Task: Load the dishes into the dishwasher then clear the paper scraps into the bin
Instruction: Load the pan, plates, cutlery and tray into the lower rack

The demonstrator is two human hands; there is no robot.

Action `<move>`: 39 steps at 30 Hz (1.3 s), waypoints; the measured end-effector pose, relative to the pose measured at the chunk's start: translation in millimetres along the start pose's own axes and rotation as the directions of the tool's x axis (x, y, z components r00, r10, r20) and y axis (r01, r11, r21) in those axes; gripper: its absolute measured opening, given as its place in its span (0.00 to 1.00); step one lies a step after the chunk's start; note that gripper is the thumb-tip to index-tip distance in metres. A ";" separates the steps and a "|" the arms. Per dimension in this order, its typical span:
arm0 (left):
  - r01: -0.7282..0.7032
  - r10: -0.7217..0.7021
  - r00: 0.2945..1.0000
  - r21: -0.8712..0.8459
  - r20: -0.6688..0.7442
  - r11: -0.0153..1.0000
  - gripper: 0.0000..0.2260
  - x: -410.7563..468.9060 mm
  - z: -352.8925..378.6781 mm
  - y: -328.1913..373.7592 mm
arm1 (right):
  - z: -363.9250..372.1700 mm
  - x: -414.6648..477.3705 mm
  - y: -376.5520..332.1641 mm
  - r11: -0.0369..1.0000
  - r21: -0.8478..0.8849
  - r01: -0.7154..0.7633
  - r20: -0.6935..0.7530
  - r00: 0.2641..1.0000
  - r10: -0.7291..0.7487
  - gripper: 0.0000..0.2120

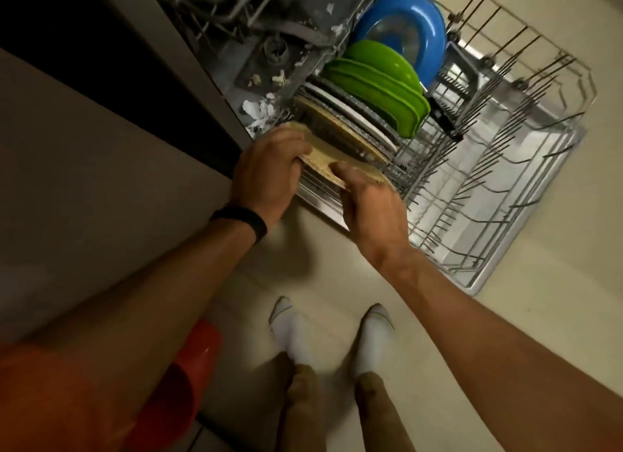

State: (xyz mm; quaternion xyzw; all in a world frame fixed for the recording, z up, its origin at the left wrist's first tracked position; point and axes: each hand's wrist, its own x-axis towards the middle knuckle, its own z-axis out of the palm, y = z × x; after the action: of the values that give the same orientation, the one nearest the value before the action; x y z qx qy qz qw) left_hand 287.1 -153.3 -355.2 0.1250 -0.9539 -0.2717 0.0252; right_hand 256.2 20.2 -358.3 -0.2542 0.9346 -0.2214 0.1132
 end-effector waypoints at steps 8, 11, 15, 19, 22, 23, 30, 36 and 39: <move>0.003 -0.005 0.999 0.049 0.035 0.999 0.12 25.2 11.9 -17.5 | 19.9 25.3 5.3 0.998 -0.025 -0.052 0.045 0.998 0.053 0.23; 0.006 -0.008 0.999 0.056 0.035 0.998 0.11 33.6 12.8 -17.5 | 21.8 34.1 7.1 0.997 -0.043 -0.069 0.051 0.996 0.071 0.23; -0.020 0.020 1.000 0.052 0.006 0.998 0.12 41.3 15.1 -16.6 | 22.9 42.9 8.5 0.994 -0.009 -0.109 0.069 0.992 0.110 0.22; -0.095 0.096 0.995 0.056 -0.013 0.994 0.11 36.2 18.5 -12.2 | 25.8 52.4 10.7 0.988 0.022 -0.155 0.093 0.984 0.152 0.20; -0.157 0.157 0.988 0.061 0.008 0.986 0.12 31.9 20.4 -9.4 | 28.4 56.7 14.2 0.983 0.015 -0.181 0.084 0.980 0.179 0.17; -0.179 0.178 0.984 0.066 0.024 0.982 0.12 31.4 21.4 -9.1 | 29.5 57.8 15.9 0.983 0.014 -0.185 0.080 0.980 0.183 0.16; -0.174 0.165 0.983 0.121 0.085 0.977 0.14 34.4 24.4 -14.3 | 31.6 42.6 28.0 0.992 0.075 -0.102 -0.009 0.995 0.103 0.19; -0.050 0.032 0.994 0.170 0.107 0.984 0.19 40.5 24.6 -20.9 | 36.3 5.1 37.1 0.989 0.122 -0.081 -0.064 0.994 0.089 0.26; -0.050 0.030 0.994 0.195 0.106 0.979 0.20 42.5 26.5 -19.0 | 37.0 7.0 36.8 0.990 0.123 -0.070 -0.060 0.995 0.078 0.28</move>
State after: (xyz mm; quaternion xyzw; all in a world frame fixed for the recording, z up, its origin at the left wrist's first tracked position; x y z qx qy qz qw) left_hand 247.2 -166.0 -388.5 0.0935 -0.9785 -0.1812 -0.0305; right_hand 246.6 31.8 -408.8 -0.2047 0.9314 -0.2814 0.1063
